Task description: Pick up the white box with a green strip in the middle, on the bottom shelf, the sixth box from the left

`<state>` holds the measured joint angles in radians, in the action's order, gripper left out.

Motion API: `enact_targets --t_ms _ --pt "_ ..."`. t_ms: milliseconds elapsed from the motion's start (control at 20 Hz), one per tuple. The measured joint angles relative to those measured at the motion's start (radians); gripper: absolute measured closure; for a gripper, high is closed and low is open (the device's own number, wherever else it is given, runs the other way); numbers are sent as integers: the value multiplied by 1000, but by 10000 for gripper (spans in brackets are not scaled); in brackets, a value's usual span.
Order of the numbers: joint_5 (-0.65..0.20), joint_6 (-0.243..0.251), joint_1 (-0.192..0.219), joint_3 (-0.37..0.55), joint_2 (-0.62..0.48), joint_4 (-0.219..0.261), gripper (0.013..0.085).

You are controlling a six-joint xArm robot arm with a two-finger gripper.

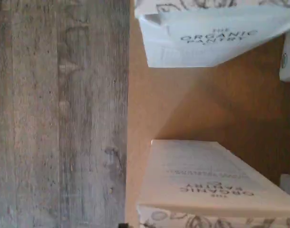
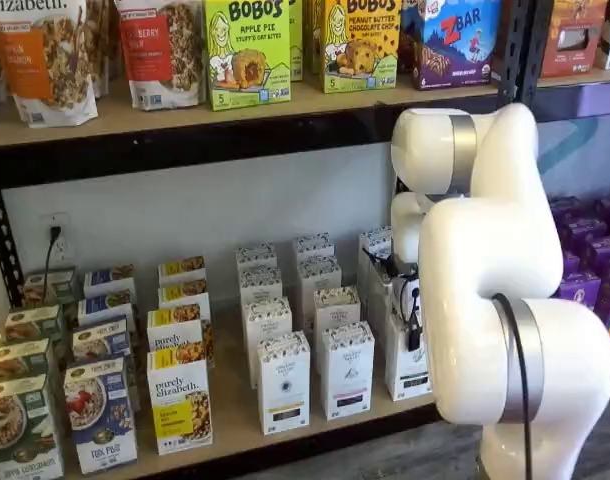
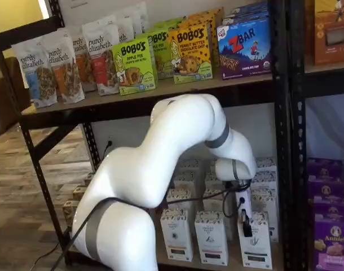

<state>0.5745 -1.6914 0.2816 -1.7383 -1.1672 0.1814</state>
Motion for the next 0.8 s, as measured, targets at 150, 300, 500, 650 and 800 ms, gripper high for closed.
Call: enact_targets --t_ms 150,300,500,650,800 --pt "2 1 0 -3 -2 1 250" --pt "8 7 -1 -5 -3 7 330" --pt "8 3 -1 -3 0 3 330" --pt "28 16 -1 -10 1 19 330" --pt "49 29 -3 -16 3 33 330"
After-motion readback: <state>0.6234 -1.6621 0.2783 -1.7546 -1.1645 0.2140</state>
